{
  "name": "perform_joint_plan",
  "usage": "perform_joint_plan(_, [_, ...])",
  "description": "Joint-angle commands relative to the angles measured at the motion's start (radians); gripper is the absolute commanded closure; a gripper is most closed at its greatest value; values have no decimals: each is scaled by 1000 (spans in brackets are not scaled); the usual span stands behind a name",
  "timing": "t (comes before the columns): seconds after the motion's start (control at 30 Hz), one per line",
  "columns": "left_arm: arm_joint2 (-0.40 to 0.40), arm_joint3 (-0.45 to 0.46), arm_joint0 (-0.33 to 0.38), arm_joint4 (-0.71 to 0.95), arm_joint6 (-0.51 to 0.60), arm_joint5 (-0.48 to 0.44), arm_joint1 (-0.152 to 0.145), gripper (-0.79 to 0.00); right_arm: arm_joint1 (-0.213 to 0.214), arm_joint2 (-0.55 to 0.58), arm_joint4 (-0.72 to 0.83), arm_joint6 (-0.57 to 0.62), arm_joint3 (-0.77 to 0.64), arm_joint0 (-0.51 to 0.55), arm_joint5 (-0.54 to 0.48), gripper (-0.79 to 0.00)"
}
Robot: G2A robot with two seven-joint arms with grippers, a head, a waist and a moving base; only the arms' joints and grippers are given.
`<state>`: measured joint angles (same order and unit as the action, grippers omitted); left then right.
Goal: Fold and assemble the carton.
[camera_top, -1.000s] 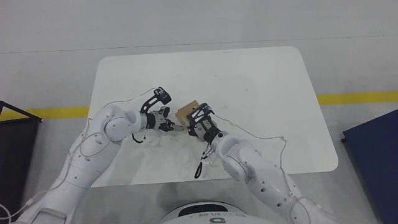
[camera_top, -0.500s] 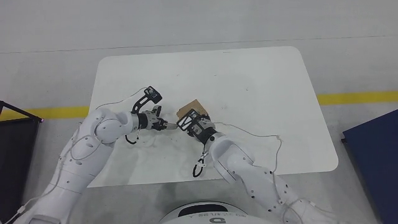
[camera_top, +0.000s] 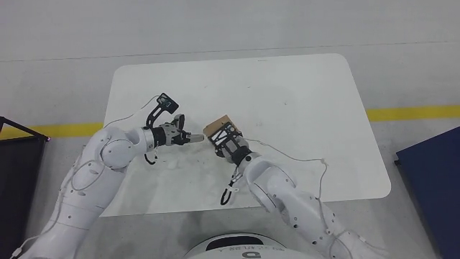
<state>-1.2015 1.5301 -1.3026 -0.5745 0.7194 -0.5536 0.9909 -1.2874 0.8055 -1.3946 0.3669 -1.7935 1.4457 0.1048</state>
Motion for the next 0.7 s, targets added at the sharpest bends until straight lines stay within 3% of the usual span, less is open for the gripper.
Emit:
perform_joint_plan(0.0, [19,-10,17,-17,0,5,3,-785,0,15,36,-22,-4,9,-8,-422])
perform_joint_plan(0.23, [57,-31,51,-37,-5,13,11,-785,0,43,109,-48,-3,29,-45,-376])
perform_joint_plan(0.37, [50,-40,52,-37,-12,18,9,-785,-1,52,125,-58,-2,34,-59,-277])
perform_joint_plan(0.47, [34,-42,40,-36,-13,21,5,-785,-1,59,129,-57,1,35,-62,-139])
perform_joint_plan(0.67, [-38,-25,-6,-37,-19,43,-12,-785,-3,63,132,-54,7,34,-67,-65])
